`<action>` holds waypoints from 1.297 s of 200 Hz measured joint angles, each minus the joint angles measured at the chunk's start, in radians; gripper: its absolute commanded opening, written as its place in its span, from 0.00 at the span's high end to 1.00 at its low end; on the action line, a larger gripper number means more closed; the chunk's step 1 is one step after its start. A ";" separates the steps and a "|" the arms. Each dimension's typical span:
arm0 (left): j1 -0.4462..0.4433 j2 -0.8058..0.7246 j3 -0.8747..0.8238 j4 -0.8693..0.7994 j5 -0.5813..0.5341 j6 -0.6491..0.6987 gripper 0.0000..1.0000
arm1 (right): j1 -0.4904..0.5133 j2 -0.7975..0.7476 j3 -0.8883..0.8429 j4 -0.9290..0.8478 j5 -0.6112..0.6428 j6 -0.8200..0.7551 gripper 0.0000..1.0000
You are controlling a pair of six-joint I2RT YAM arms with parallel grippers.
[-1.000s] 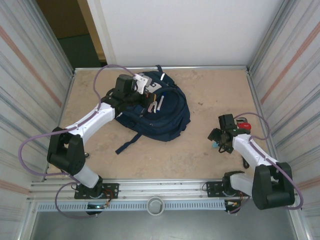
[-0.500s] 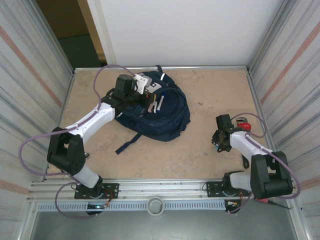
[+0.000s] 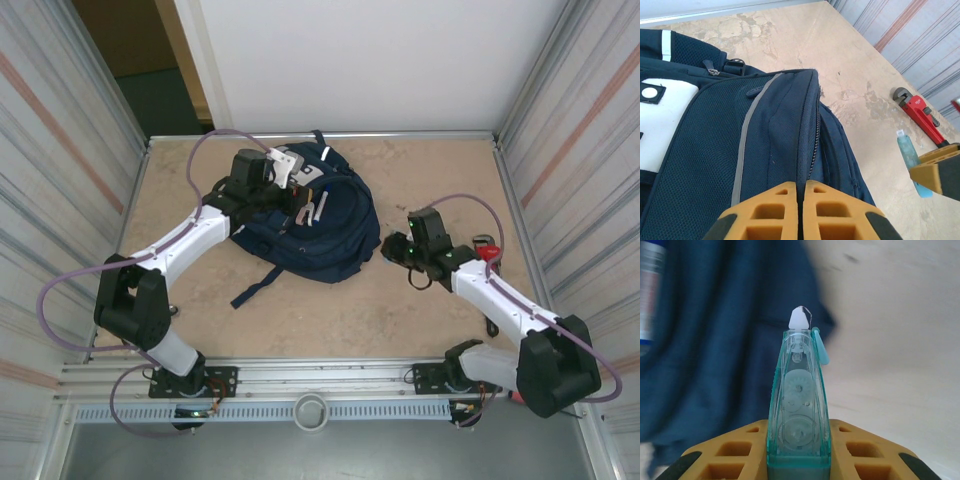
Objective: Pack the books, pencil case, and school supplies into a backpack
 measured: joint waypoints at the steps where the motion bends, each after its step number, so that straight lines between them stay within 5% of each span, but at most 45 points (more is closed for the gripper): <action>1: 0.000 0.000 0.000 0.000 0.000 0.000 1.00 | 0.001 0.001 0.003 0.003 -0.002 0.001 0.88; 64: 0.000 0.000 0.000 0.000 0.008 -0.001 1.00 | 0.093 0.369 0.329 0.211 -0.109 0.140 0.82; 91: 0.000 0.000 0.000 0.000 0.008 -0.001 1.00 | 0.116 0.576 0.492 0.241 -0.135 0.179 0.49; 126: 0.000 0.000 -0.004 0.002 0.008 -0.001 1.00 | 0.109 0.624 0.499 0.243 -0.144 0.154 0.40; 177: -0.003 0.000 -0.014 0.004 0.015 -0.001 1.00 | 0.082 0.356 0.281 0.183 -0.082 0.045 0.46; 226: -0.018 0.000 -0.019 0.005 0.014 -0.001 1.00 | 0.060 0.437 0.306 0.129 -0.015 -0.001 0.47; 237: -0.027 0.000 -0.025 0.005 0.011 -0.001 1.00 | 0.056 0.491 0.342 0.117 -0.005 -0.005 0.53; 259: -0.059 0.000 -0.048 0.010 -0.005 0.010 0.98 | 0.054 0.562 0.391 0.101 0.000 -0.018 0.84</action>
